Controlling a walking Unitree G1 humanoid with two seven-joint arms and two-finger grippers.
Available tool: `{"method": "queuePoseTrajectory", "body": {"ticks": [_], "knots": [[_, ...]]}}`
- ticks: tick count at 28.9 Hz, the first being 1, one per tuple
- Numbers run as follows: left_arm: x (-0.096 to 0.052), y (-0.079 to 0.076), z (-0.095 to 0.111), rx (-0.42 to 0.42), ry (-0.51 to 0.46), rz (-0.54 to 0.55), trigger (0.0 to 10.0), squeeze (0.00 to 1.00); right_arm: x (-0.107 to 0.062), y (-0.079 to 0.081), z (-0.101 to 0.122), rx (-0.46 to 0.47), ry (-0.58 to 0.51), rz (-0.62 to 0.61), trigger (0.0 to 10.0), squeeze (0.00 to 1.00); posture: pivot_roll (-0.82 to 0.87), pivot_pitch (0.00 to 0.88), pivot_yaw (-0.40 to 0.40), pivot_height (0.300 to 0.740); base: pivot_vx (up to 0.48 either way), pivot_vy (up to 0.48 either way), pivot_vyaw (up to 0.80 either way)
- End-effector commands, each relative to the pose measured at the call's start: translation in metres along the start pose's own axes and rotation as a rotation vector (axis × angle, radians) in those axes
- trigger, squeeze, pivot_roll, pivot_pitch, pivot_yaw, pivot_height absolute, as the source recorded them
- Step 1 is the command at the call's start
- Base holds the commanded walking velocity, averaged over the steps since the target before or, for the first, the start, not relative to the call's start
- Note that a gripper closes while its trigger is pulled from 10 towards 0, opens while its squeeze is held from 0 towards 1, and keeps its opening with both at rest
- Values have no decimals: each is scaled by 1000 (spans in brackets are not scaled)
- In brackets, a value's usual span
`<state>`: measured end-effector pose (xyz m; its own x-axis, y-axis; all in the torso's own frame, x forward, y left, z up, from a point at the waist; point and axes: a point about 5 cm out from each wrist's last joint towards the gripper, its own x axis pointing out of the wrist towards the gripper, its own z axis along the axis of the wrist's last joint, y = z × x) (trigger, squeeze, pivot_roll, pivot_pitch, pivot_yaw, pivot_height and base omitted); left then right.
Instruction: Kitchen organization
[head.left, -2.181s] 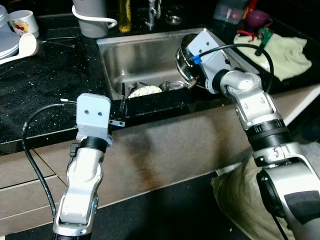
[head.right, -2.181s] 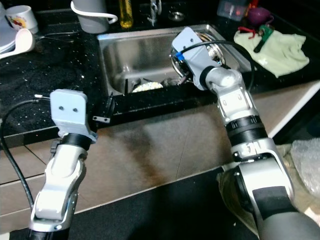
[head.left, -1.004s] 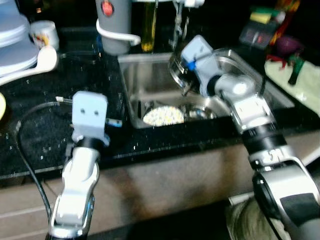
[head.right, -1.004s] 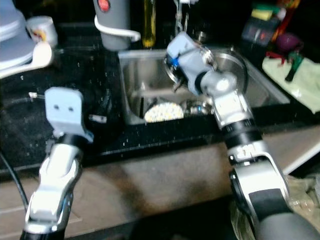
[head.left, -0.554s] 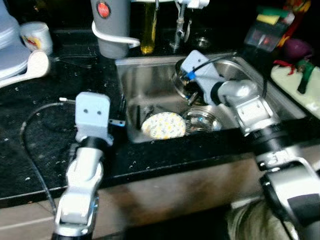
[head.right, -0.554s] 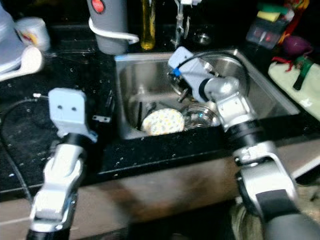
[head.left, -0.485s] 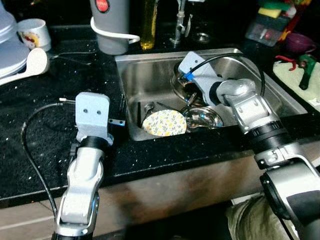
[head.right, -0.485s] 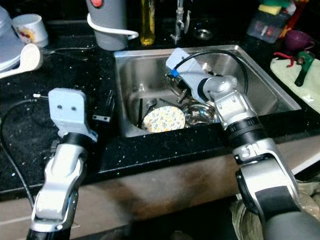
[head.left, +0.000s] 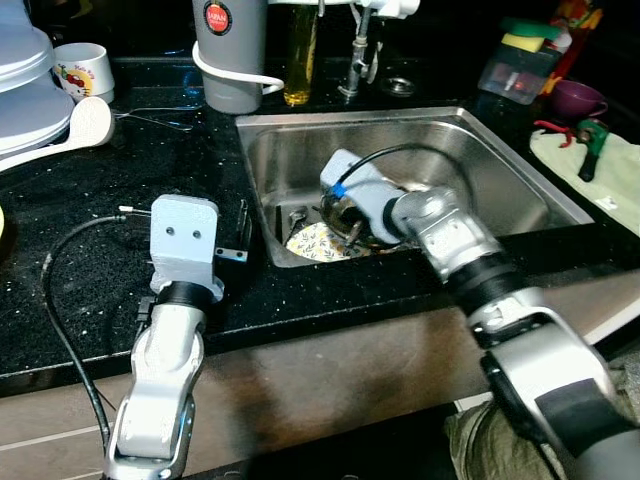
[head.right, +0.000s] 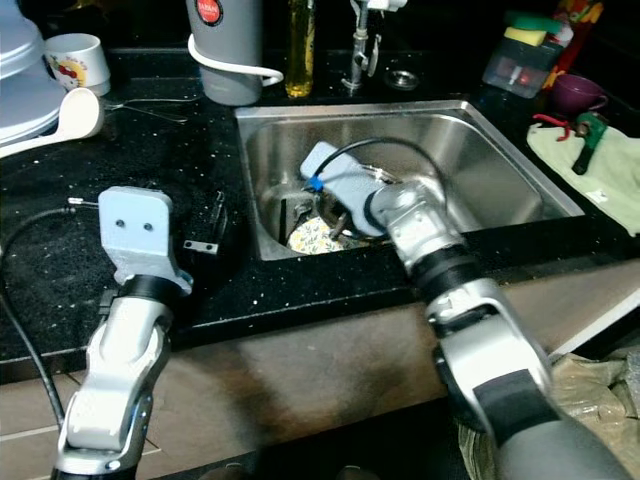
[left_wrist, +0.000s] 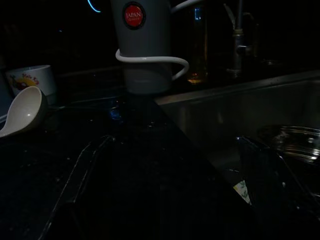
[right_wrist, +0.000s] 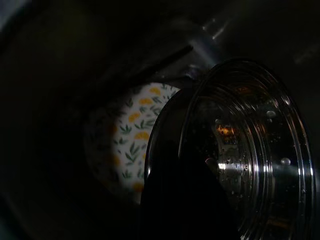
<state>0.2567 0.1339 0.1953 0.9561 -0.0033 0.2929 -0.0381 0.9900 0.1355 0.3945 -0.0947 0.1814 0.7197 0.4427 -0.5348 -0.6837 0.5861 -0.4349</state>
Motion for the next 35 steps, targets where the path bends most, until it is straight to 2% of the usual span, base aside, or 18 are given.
{"method": "queuePoseTrajectory", "body": {"ticks": [1,9,17,18,20,21,25,26,28,29,30,31,32,34,35], "knots": [[-3,-1,1,-3,6,-1,10000,0,-1,-7,4,19,-30,-45,10000,0,69,50,-107,732,0,0,0],[-5,-3,1,-4,10,-2,10000,0,14,11,-18,43,49,-53,10000,0,80,54,-109,732,0,0,0],[-7,-2,2,0,11,-5,10000,0,18,15,-21,40,61,-69,10000,0,88,53,-111,732,0,0,0],[-7,-2,2,1,11,-4,10000,0,18,14,-20,44,57,-75,10000,275,87,51,-110,732,0,0,0],[-7,-2,3,1,10,-3,10000,0,18,13,-19,47,54,-80,10000,275,87,52,-110,732,0,0,0],[-7,-2,3,2,10,-3,10000,0,18,12,-19,48,53,-87,10000,612,87,52,-110,732,0,0,0],[-7,-2,3,2,10,-4,10000,0,18,10,-18,51,50,-101,10000,965,85,54,-108,732,0,0,0],[-7,-2,3,2,10,-5,10000,0,17,9,-18,49,48,-108,10000,976,84,57,-107,732,0,0,0],[-7,-2,3,2,10,-6,10000,0,16,5,-16,45,41,-128,10000,933,84,57,-107,732,0,0,0],[-7,-2,3,3,10,-6,10000,0,14,0,-12,51,16,-150,10000,769,84,57,-107,732,0,0,0],[-7,-2,4,3,10,-6,10000,0,13,-2,-11,57,3,-159,10000,769,84,57,-107,732,0,0,0],[-7,-2,3,4,10,-6,10000,0,12,-4,-8,65,-13,-167,10000,714,84,57,-107,732,0,0,0],[-7,-1,3,3,12,-3,10000,0,8,-11,4,103,-110,-171,10000,0,86,59,-106,732,0,0,0],[-7,-1,3,3,13,-2,10000,0,6,-13,8,116,-143,-172,10000,0,86,59,-106,732,0,0,0],[-7,-1,3,2,19,0,10000,0,2,-17,20,176,-253,-146,10000,0,84,59,-104,732,0,0,0]]}}
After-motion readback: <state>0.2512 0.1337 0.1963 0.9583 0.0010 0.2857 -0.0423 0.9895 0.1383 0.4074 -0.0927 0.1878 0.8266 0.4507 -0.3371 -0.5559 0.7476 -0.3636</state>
